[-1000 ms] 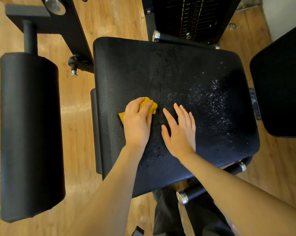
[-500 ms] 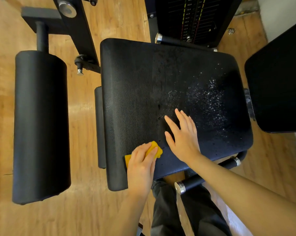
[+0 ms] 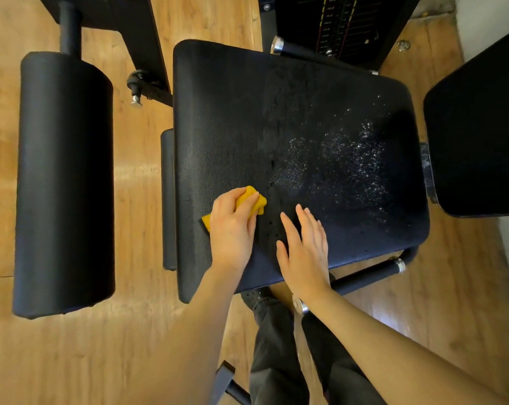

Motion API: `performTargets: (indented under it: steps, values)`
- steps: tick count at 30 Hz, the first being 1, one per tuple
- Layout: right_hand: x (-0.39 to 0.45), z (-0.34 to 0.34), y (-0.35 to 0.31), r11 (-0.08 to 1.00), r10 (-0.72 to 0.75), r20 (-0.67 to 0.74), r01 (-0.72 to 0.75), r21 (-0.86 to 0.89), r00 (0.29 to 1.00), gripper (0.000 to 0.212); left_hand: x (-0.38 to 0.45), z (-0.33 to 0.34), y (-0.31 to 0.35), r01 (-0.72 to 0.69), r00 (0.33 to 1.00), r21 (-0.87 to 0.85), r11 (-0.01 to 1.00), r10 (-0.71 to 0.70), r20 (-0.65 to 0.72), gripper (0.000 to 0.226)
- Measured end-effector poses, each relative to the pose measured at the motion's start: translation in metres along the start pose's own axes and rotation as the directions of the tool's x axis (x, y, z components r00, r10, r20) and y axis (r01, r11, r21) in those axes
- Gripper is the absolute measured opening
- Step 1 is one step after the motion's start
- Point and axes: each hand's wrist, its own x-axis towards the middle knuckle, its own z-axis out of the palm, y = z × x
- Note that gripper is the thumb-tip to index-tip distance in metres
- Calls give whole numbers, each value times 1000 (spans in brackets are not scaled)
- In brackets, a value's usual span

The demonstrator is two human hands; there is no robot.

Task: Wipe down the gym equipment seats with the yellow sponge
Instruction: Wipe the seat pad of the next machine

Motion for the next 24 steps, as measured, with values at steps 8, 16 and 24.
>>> performTargets:
  steps: [8,16,24]
  values:
    - [0,-7,7,998,-67,25,67,-6,997,52,-97,-5,4,-115,993,28,993,115,34,31]
    - [0,-6,8,997,-68,12,68,-29,998,54,-69,-4,6,-70,996,20,997,68,66,31]
    - [0,-6,10,997,-77,4,78,-25,997,55,-48,-4,6,30,1000,25,999,-30,0,37]
